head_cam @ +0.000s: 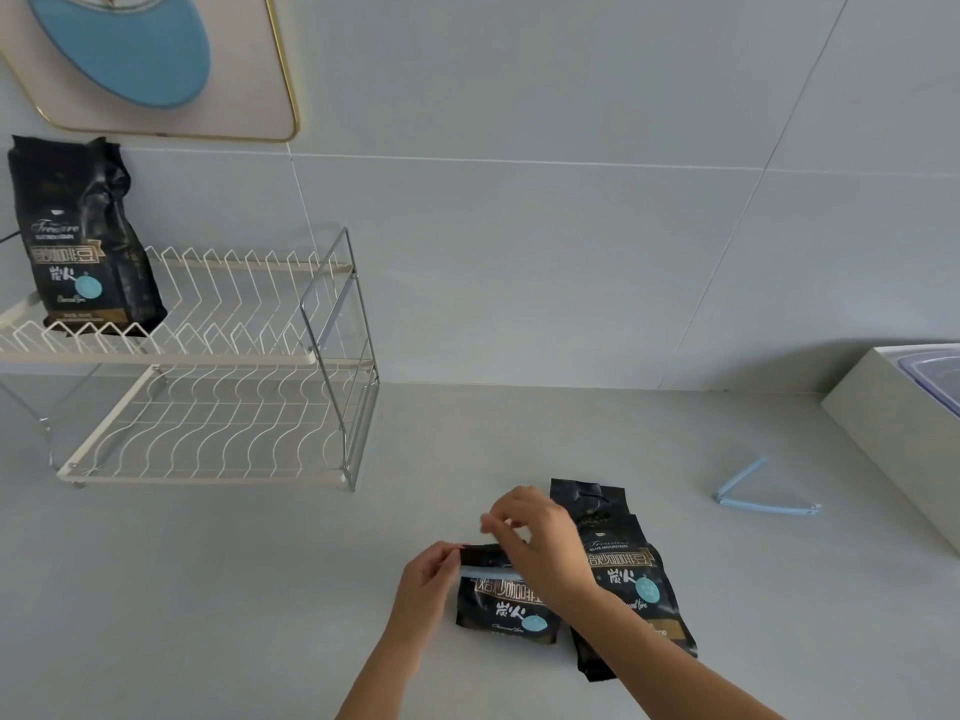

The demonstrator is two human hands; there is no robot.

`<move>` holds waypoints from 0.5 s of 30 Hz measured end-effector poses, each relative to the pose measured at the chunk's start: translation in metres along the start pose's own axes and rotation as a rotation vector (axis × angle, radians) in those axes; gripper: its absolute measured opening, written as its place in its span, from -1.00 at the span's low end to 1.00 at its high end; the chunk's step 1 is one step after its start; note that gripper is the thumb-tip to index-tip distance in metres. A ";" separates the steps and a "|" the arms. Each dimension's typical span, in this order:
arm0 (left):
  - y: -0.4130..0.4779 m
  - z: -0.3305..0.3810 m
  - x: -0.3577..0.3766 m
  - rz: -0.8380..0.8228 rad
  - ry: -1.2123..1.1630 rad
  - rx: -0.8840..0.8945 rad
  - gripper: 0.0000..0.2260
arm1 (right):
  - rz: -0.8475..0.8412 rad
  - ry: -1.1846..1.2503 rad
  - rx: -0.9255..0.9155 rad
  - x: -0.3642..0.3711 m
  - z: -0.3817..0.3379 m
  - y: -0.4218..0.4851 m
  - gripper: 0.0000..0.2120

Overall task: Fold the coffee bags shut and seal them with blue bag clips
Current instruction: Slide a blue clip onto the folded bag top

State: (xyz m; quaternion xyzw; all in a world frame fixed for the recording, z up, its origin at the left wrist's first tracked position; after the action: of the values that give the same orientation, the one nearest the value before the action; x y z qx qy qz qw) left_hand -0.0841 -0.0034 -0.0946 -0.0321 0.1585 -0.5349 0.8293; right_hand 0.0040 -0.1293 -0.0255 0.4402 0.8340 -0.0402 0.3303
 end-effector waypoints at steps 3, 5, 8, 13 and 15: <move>0.000 0.012 -0.013 0.092 0.051 0.036 -0.77 | 0.213 0.104 0.176 -0.026 0.021 -0.006 -0.81; 0.001 0.036 -0.013 0.143 0.210 0.195 -0.84 | 0.249 0.242 0.381 -0.030 0.038 -0.016 -0.78; 0.000 0.074 0.014 0.023 0.593 0.495 -0.87 | 0.233 0.377 0.503 -0.019 0.051 -0.029 -0.75; -0.005 0.078 0.056 -0.071 0.811 0.554 -0.78 | 0.250 0.542 0.563 -0.012 0.057 -0.033 -0.72; -0.003 0.077 0.056 -0.036 0.778 0.534 -0.79 | 0.239 0.554 0.559 -0.011 0.058 -0.032 -0.70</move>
State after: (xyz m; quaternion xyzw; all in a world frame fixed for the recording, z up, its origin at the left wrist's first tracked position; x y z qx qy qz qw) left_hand -0.0429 -0.0643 -0.0333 0.3823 0.3136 -0.5436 0.6782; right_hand 0.0136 -0.1777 -0.0710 0.6007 0.7915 -0.1065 -0.0369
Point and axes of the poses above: each hand's wrist, its own y-axis towards the middle knuckle, its own x-axis out of the palm, z = x × y, the point moved 3 cm from there along y, towards the middle knuckle, and after that the axes turned 5 degrees about y, right-handed, at the moved point
